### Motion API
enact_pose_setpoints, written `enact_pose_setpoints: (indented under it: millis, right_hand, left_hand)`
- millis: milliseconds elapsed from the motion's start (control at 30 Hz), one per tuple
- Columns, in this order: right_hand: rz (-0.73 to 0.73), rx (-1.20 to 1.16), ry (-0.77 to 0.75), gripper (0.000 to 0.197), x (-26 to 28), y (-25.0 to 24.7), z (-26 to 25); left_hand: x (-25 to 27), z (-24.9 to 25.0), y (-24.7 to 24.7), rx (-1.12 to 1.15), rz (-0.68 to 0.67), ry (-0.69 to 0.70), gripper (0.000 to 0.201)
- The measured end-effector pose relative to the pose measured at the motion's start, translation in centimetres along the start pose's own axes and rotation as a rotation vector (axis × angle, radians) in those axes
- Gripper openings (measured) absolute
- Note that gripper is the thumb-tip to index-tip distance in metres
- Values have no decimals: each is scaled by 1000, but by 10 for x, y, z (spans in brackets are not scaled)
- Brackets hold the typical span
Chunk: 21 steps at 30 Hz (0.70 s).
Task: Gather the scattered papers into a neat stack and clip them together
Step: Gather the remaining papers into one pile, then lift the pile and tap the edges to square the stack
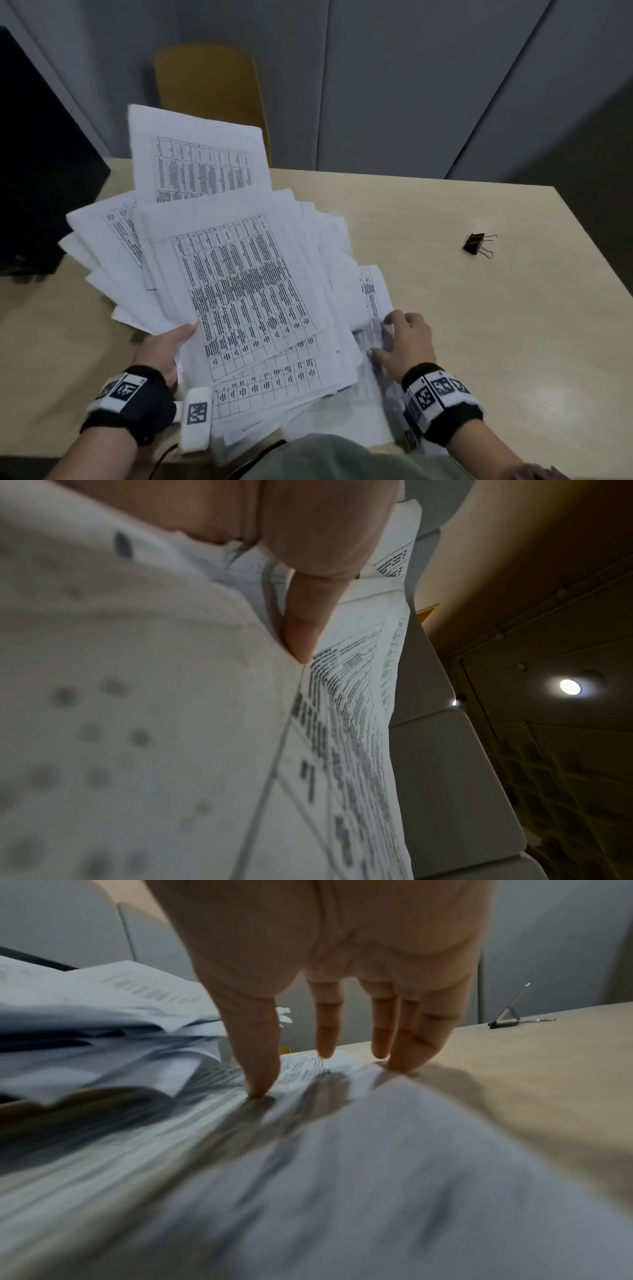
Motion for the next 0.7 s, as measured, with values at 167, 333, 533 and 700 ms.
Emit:
enact_pose_setpoints:
  millis: [167,333,533,700]
  right_hand:
    - [21,-357,137,78,4,7,0]
    - [204,-543,313,63,-1,-3,33]
    - [64,-1050,343,28,-26,13,31]
    - [-4,-1121,266,48,-27,15,8]
  left_hand:
    - [17,-5,31,-87,-70,-12,41]
    - [11,-11,29,-114,-64,-27,46]
    - [24,-12,49,-200,-142,-37,31]
    - [38,-10,71,-288,-166,-19,34]
Point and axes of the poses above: each hand's wrist, its own x-axis away from the middle knuckle, its own y-axis out of the palm, z = x × y, the point moved 4 cm from there along -x, towards the middle knuckle, and after that the axes turned 10 degrees about -y, right-handed, at the moved point
